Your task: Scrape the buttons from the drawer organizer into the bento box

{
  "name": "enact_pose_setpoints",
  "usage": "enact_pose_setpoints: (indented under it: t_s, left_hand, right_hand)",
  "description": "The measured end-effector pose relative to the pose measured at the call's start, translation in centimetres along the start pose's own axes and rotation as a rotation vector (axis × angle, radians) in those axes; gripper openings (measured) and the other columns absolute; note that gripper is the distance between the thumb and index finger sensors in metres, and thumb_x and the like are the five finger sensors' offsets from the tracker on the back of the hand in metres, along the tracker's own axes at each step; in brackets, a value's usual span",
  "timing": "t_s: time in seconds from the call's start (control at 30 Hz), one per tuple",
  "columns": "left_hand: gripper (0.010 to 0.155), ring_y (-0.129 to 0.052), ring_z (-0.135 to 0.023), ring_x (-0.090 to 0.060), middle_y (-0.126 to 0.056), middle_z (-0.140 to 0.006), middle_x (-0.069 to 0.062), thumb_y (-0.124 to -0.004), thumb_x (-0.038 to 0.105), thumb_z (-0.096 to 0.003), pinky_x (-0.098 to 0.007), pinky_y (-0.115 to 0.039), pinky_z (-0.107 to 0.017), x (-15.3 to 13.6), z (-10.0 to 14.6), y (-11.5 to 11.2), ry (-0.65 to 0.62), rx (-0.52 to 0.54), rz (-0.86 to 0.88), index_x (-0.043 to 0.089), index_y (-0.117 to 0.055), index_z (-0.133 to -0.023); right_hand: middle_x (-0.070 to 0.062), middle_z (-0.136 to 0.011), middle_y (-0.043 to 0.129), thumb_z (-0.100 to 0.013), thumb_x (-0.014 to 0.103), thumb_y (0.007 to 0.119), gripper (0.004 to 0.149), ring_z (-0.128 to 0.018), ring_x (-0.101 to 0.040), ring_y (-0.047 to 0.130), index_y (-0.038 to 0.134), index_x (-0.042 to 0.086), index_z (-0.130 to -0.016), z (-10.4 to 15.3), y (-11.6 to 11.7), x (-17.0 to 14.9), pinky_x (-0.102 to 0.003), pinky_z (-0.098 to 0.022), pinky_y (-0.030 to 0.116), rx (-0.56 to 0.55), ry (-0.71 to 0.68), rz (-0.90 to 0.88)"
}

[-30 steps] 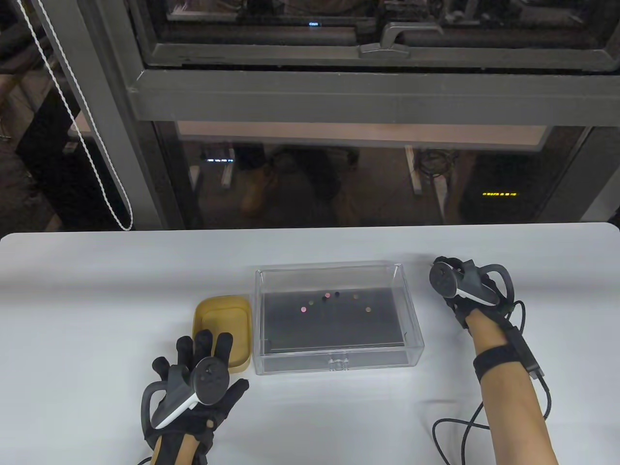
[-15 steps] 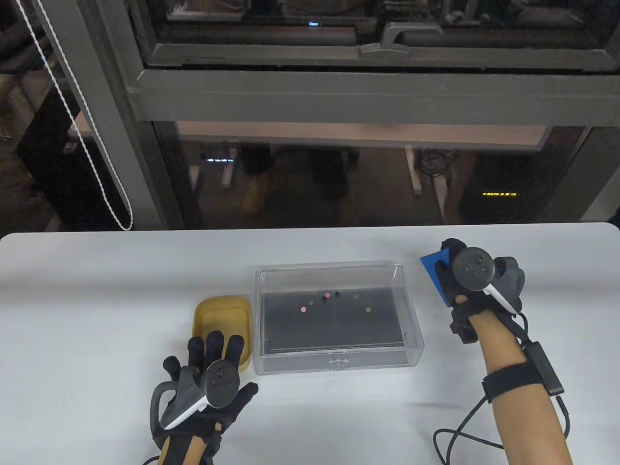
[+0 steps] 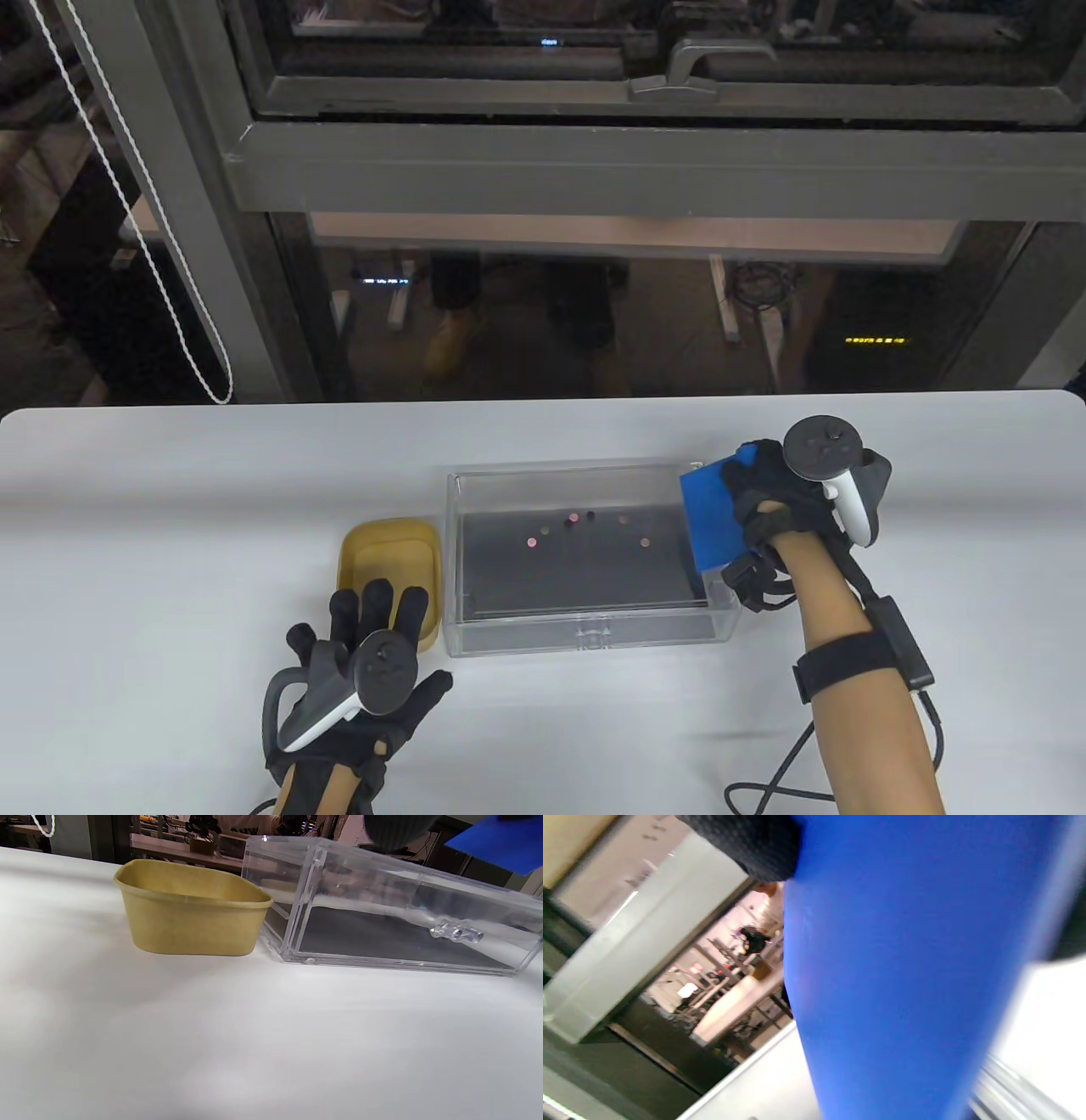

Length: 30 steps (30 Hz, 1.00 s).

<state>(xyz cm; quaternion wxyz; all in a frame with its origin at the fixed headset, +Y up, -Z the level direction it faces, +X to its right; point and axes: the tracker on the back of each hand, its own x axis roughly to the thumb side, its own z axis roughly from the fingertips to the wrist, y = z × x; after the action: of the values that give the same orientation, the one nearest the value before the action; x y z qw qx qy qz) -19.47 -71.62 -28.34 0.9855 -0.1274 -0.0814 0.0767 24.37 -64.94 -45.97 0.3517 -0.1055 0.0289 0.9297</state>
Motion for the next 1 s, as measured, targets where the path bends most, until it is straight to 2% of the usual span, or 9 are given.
enact_pose_setpoints:
  t_s: [0.13, 0.33, 1.0]
  left_hand:
    - [0.085, 0.004, -0.107, -0.047, 0.009, -0.119, -0.012, -0.058, 0.065, -0.0549, -0.081, -0.008, -0.065, -0.1, 0.0, 0.0, -0.001, 0.003, 0.007, 0.034, 0.000, -0.109]
    - [0.085, 0.004, -0.106, -0.047, 0.009, -0.118, -0.012, -0.058, 0.065, -0.0550, -0.081, -0.008, -0.065, 0.0, 0.0, -0.1, -0.006, -0.008, 0.009, 0.034, 0.000, -0.109]
    - [0.086, 0.004, -0.106, -0.047, 0.009, -0.118, -0.012, -0.058, 0.065, -0.0550, -0.081, -0.008, -0.065, -0.2, 0.1, -0.1, -0.011, -0.014, 0.034, 0.034, 0.001, -0.109]
  right_hand:
    - [-0.018, -0.061, 0.085, -0.054, 0.033, 0.076, 0.061, -0.017, -0.028, 0.103, 0.056, -0.007, -0.095, -0.7, 0.9, -1.1, -0.027, 0.002, 0.100, 0.041, 0.113, 0.020]
    - [-0.018, -0.061, 0.085, -0.054, 0.033, 0.076, 0.061, -0.017, -0.027, 0.103, 0.056, -0.008, -0.095, -1.2, 2.0, -1.6, -0.026, 0.002, 0.100, 0.081, 0.177, -0.029]
    - [-0.017, -0.061, 0.085, -0.054, 0.034, 0.075, 0.062, -0.016, -0.025, 0.103, 0.056, -0.008, -0.095, -1.7, 7.0, 4.8, -0.025, 0.002, 0.100, 0.110, 0.099, 0.068]
